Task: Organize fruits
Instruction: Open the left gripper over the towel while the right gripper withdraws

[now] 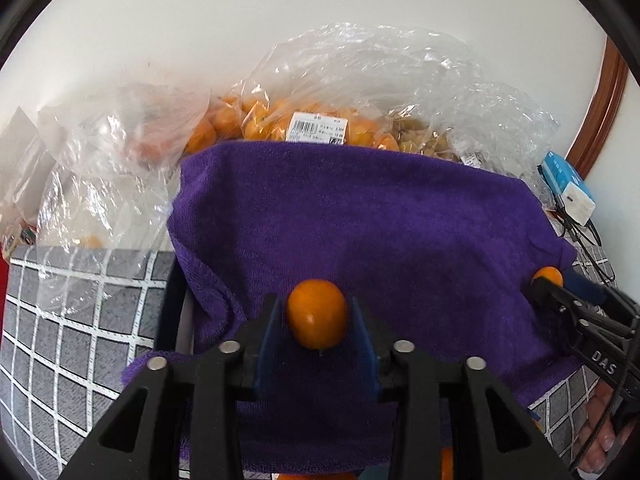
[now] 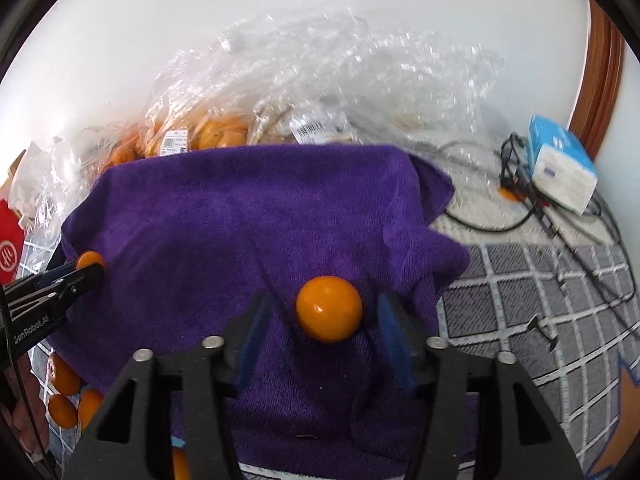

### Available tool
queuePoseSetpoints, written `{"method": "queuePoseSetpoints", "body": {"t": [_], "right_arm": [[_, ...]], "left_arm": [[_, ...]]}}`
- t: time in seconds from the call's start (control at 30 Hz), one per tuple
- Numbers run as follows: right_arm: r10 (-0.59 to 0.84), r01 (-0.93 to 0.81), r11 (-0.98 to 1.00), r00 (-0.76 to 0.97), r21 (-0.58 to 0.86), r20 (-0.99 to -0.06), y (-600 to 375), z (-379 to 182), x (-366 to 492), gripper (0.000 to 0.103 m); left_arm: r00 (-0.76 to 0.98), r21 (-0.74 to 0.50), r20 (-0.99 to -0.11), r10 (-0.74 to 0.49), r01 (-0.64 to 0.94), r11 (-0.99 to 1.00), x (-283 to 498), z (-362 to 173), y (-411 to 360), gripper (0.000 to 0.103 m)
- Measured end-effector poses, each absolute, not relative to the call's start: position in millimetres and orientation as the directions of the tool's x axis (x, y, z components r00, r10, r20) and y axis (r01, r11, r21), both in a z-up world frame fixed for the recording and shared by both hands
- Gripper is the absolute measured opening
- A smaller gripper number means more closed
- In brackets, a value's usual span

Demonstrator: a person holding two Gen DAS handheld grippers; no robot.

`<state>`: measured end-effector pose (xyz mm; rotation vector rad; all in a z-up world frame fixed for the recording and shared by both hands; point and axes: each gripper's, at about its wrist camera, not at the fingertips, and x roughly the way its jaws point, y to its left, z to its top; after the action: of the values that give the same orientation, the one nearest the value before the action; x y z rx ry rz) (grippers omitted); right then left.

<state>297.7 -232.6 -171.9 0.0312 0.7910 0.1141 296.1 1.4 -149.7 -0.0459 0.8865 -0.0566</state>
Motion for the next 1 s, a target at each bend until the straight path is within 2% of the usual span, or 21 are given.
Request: {"method": "queuePoseSetpoints", "body": {"t": [0.03,0.07,0.27,0.43,0.53,0.67,1.0], "right_arm": [[0.111,-0.092,0.994,0.708,0.065,-0.697,-231.4,-167.2,294.8,0.066],[0.108,-0.089,0.994,0.718,0.063,-0.688,-230.6,-162.2,290.6,0.069],[0.16,-0.089,0.986,0.729,0.14,-0.666,-236.6,-143.1,251.6,0.069],[0.104,-0.032,0.992,0.733,0.118,-0.672,-249.4,-137.1,214.2,0.069],[0.11,-0.019,0.99,0.727,0.14,-0.678,-254.9,-137.3,196.8,0.069],[0.122,-0.027,0.989,0.703,0.145,-0.701,-252.3,-143.1,181.1,0.058],[0.168,-0.115,0.986,0.702,0.122,-0.692,-223.7,-162.6,156.4,0.058]], "left_arm": [[0.641,-0.062,-0.765,-0.068,0.032,0.998,294.5,-145.9,1.4,0.049],[0.651,-0.06,-0.756,-0.067,0.033,0.998,292.4,-141.9,1.7,0.051],[0.732,-0.082,-0.678,-0.067,0.016,0.997,270.7,-105.7,7.7,0.051],[0.767,-0.078,-0.637,-0.068,0.024,0.997,232.2,-89.4,13.5,0.051],[0.764,-0.051,-0.643,-0.054,0.027,0.998,209.2,-97.1,18.1,0.051],[0.757,-0.044,-0.652,-0.041,0.016,0.999,183.6,-113.9,31.3,0.051],[0.718,-0.07,-0.696,-0.019,-0.041,0.997,147.5,-156.9,66.6,0.051]]}}
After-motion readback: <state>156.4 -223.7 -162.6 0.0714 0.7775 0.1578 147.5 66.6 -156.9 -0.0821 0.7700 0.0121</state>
